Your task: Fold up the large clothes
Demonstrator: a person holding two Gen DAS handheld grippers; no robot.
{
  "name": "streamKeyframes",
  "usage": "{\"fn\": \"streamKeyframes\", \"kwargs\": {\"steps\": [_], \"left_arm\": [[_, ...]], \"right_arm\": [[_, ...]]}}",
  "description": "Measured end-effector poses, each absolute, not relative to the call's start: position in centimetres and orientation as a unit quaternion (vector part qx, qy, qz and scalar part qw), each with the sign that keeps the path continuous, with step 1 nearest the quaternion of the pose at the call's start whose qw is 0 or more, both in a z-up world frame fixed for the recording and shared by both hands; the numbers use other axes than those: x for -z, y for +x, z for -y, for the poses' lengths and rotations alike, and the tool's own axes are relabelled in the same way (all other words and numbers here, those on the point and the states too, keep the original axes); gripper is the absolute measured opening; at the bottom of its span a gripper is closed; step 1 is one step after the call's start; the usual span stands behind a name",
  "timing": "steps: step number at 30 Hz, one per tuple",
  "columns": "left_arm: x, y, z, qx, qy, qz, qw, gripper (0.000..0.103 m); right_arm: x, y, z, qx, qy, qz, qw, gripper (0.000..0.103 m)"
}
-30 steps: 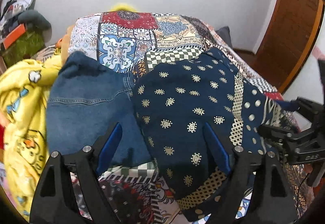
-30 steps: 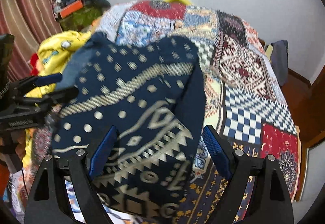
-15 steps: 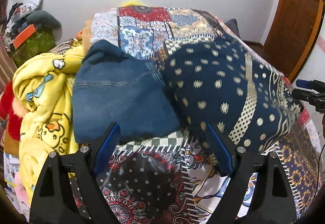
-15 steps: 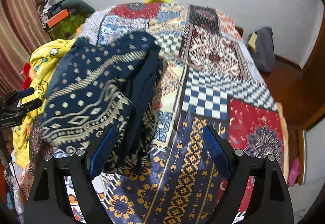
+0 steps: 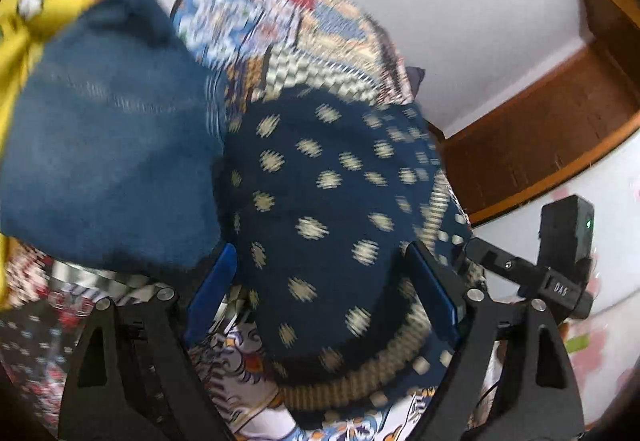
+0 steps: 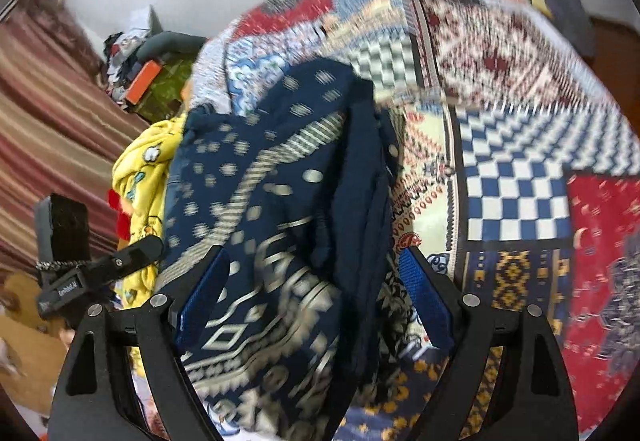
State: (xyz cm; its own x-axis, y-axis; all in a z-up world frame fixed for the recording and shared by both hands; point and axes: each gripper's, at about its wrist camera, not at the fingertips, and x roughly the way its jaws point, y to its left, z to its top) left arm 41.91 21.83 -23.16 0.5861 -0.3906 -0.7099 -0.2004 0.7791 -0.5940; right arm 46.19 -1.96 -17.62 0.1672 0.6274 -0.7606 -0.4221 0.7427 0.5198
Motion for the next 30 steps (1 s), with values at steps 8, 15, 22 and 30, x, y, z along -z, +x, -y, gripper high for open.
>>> {"fn": "streamKeyframes", "kwargs": {"steps": [8, 15, 22, 30], "left_arm": [[26.9, 44.1, -22.3, 0.100, -0.423, -0.459, 0.775, 0.098], [27.0, 44.3, -21.8, 0.102, -0.419, -0.459, 0.777, 0.098], [25.9, 43.1, -21.8, 0.097, -0.408, -0.452, 0.787, 0.083], [21.5, 40.9, -22.6, 0.109, -0.397, -0.427, 0.805, 0.070]], "right_arm": [[21.2, 48.0, 1.6, -0.367, 0.128, -0.583, 0.714, 0.090], [20.7, 48.4, 0.6, -0.382, 0.138, -0.592, 0.696, 0.086], [20.0, 47.5, -0.5, -0.389, 0.125, -0.583, 0.702, 0.042], [16.4, 46.1, -2.1, -0.414, 0.108, -0.557, 0.712, 0.031]]}}
